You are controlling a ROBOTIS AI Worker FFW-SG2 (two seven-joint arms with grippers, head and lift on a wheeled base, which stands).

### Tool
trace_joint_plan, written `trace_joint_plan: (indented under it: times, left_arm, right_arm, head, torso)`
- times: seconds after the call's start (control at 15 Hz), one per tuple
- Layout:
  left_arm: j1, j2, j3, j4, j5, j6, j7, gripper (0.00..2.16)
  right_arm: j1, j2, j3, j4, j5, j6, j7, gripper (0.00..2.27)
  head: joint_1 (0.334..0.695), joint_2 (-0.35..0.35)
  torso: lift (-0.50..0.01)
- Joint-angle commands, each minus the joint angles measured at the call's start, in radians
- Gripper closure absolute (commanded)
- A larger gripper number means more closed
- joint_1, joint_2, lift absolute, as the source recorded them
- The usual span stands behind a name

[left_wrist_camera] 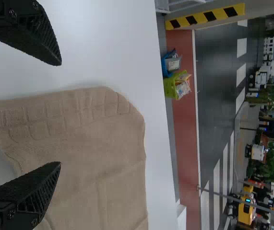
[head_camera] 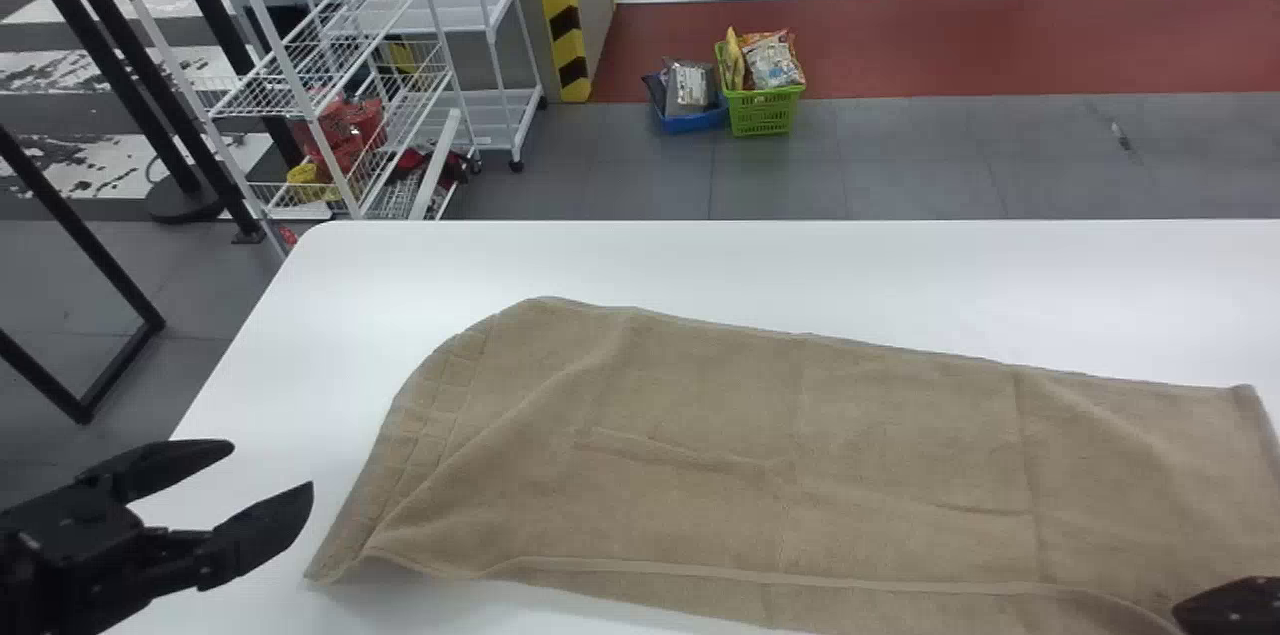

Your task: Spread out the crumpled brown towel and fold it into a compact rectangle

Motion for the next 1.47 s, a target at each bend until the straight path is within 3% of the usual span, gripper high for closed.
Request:
trace_joint_plan:
  times: [0.0,0.53,1.4]
  left_arm:
    - [-0.001,0.0,0.0,-0.001,-0.001,0.0,0.0,0.08]
    - [0.006,0.0,0.006,0.004,-0.001,-0.003,-0.006,0.08]
    - [0.011,-0.005,0.003,0.006,-0.001,-0.009,-0.008,0.08]
  right_arm:
    - [0.042,-0.01,-0.005,-0.042,-0.002,-0.021,0.005,2.12]
    - [0.17,-0.067,-0.042,-0.113,0.002,-0.094,0.005,2.12]
    - [0.315,-0.084,-0.179,-0.153,0.035,-0.205,0.005,2.12]
  head:
    - [0.695,0.175]
    - [0.695,0.186]
    - [0.695,0.119]
  torso:
    - [-0.127]
    - [-0.127]
    - [-0.127]
